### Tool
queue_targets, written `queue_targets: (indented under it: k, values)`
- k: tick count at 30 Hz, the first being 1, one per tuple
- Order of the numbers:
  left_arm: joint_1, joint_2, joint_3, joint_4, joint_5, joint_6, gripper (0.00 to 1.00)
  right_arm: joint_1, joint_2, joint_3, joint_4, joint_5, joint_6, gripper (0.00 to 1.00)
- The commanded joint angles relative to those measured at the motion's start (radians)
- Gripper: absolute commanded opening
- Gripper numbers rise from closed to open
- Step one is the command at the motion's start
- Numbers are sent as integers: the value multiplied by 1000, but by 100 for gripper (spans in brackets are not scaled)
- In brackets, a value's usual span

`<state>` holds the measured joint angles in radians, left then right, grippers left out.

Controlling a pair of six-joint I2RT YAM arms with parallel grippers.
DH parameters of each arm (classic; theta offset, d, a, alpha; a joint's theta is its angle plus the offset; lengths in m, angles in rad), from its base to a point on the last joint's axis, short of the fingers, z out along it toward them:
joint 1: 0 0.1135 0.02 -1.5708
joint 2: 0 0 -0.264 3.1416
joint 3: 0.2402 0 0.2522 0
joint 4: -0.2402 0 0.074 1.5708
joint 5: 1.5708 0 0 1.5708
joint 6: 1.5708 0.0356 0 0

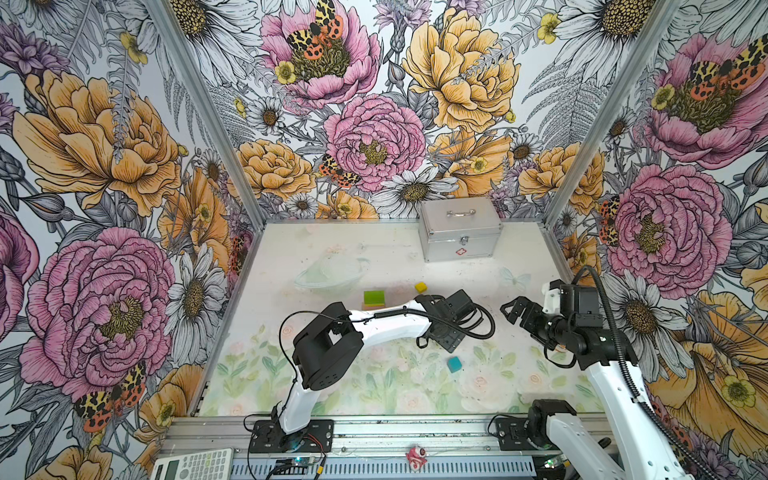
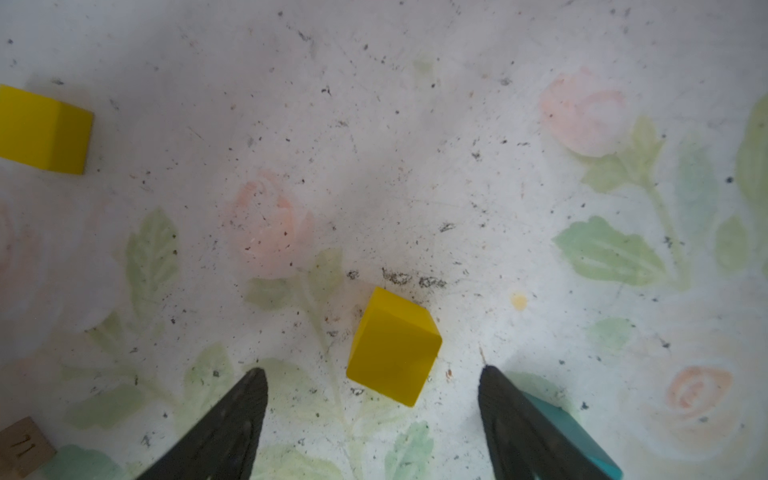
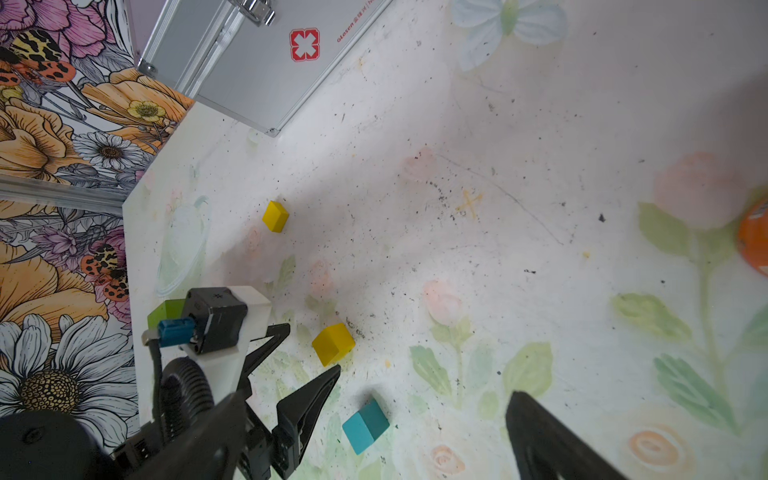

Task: Build the wood block tower
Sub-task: 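Lower the open left gripper around the small yellow cube, then close the left gripper on the small yellow cube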

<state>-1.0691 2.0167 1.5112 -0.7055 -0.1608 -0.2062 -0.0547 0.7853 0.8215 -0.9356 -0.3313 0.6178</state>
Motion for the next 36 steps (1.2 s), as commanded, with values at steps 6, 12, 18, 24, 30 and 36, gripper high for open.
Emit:
queue_targets:
  k: [6, 12, 18, 24, 30, 36]
  values:
    - [25, 19, 29, 9, 39, 22, 74, -21, -17, 13, -17, -20, -29, 100]
    - [22, 33, 32, 8, 49, 25, 73, -28, -17, 15, -23, -25, -36, 100]
    - [22, 43, 44, 2, 56, 32, 72, -34, -9, 18, -23, -30, -44, 100]
    - [20, 64, 64, -15, 55, 39, 69, -43, -5, 18, -24, -33, -55, 100]
    - [19, 70, 70, -23, 52, 40, 66, -52, -2, 18, -24, -41, -62, 100]
    - [15, 65, 65, -28, 40, 42, 63, -59, -1, 18, -25, -51, -64, 100]
